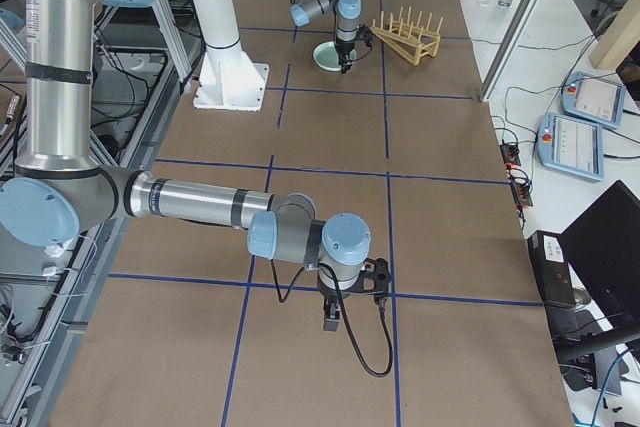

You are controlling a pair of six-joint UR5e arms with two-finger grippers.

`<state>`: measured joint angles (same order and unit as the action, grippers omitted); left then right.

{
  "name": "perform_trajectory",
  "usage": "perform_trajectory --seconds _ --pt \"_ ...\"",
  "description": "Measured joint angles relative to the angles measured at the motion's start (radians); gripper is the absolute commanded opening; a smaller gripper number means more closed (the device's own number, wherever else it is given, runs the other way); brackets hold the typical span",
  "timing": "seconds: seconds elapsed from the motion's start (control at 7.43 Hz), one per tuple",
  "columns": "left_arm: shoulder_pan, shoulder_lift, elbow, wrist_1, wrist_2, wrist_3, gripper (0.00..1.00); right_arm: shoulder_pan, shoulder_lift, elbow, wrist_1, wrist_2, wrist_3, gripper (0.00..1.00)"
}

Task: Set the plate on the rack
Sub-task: 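Close the left gripper on the plate rim and tilt the plate up, then lift the plate with the left gripper and carry it above the rack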

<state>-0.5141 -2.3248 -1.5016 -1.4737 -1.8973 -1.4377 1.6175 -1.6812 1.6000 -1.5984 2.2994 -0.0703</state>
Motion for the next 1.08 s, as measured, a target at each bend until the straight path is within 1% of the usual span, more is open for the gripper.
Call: perform_trajectory --seconds 0.54,0.67,0.81,0.94,1.08 --pt "-0.004 0.007 -0.017 -0.001 -0.001 -0.001 0.00 0.000 0.000 0.000 0.000 0.000 0.000 1.00" --pt "-0.015 0.007 -0.052 -0.001 -0.005 0.000 0.00 0.000 0.000 0.000 0.000 0.000 0.000 1.00" --pt "-0.047 0.006 -0.109 -0.002 -0.024 0.002 0.00 0.000 0.000 0.000 0.000 0.000 0.000 1.00" --pt "-0.098 0.005 -0.173 -0.009 -0.063 0.006 0.00 0.000 0.000 -0.001 0.000 0.000 0.000 1.00" --pt "-0.166 0.004 -0.226 -0.054 -0.120 0.013 0.00 -0.001 0.000 -0.001 0.000 0.000 0.000 1.00"
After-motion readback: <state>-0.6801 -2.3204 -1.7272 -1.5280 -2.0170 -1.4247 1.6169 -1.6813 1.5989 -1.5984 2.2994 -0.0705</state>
